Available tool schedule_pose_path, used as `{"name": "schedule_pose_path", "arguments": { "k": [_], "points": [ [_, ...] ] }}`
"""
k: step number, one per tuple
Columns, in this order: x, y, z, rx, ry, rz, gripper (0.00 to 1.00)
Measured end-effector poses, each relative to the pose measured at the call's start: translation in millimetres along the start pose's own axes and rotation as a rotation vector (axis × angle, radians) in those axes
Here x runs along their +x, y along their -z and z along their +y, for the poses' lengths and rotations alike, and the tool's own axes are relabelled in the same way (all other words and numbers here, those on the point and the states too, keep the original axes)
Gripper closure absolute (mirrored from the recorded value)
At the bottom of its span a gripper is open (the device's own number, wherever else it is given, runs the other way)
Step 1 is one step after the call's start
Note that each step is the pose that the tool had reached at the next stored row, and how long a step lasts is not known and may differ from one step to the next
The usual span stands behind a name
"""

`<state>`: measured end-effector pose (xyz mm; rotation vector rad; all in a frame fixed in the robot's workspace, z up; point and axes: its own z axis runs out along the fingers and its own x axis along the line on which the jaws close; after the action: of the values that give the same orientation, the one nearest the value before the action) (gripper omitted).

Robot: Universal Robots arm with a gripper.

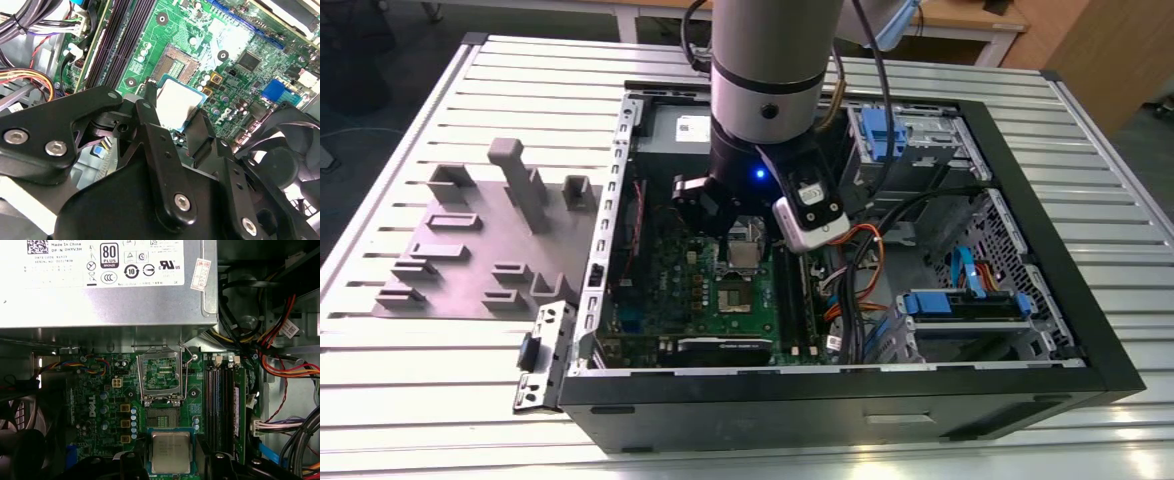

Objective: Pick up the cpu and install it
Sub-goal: 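Place the cpu into insertion slot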

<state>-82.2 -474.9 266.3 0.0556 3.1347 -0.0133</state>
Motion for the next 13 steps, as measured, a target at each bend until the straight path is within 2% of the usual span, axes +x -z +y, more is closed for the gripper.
{"name": "schedule_pose_path", "arguments": {
  "k": [6,13],
  "points": [
    [0.1,-0.9,0.0,-0.0003,0.000,-0.0001,0.53],
    [1.0,-12.4,0.1,-0.0001,0.013,-0.0002,0.53]
  ]
}}
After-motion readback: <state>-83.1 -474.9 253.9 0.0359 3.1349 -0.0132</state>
